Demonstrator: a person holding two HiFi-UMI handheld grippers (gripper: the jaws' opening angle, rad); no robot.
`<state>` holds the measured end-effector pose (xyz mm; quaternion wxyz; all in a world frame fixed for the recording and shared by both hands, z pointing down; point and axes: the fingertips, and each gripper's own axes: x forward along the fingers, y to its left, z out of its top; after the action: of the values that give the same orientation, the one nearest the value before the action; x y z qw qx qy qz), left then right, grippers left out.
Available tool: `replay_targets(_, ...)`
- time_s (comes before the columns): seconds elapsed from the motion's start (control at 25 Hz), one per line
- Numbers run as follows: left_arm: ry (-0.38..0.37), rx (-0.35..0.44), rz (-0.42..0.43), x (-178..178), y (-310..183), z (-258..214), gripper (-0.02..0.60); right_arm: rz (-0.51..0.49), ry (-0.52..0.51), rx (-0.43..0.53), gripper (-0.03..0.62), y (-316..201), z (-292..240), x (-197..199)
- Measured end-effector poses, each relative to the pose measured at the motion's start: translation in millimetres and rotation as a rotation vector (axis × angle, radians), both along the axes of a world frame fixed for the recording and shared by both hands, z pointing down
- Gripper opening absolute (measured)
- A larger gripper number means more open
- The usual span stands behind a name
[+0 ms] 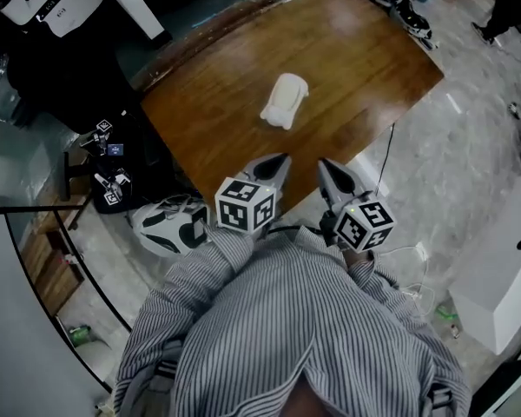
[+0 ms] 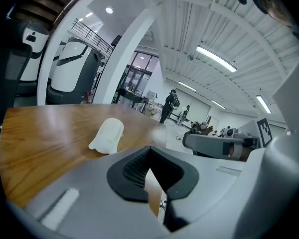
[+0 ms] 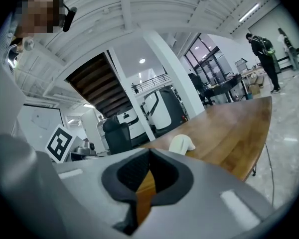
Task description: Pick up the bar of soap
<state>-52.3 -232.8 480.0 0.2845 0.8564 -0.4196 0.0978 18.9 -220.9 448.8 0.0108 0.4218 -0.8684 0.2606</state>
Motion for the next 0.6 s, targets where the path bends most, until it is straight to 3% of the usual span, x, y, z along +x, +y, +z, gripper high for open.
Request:
replay_targets(0.28,-0.038,-0.036,-0.039,-6.8,-39.8,9.0,0.003,-0.056,-0.014,-0.013,0.002,-43.6,1.8,3.1)
replay_targets(0.6,-0.228,-0.078,0.054,-16.6,-93.0,27.3,0.007,-0.092,-0.03,-0.062,0.002,-63.1,16.3,8.3)
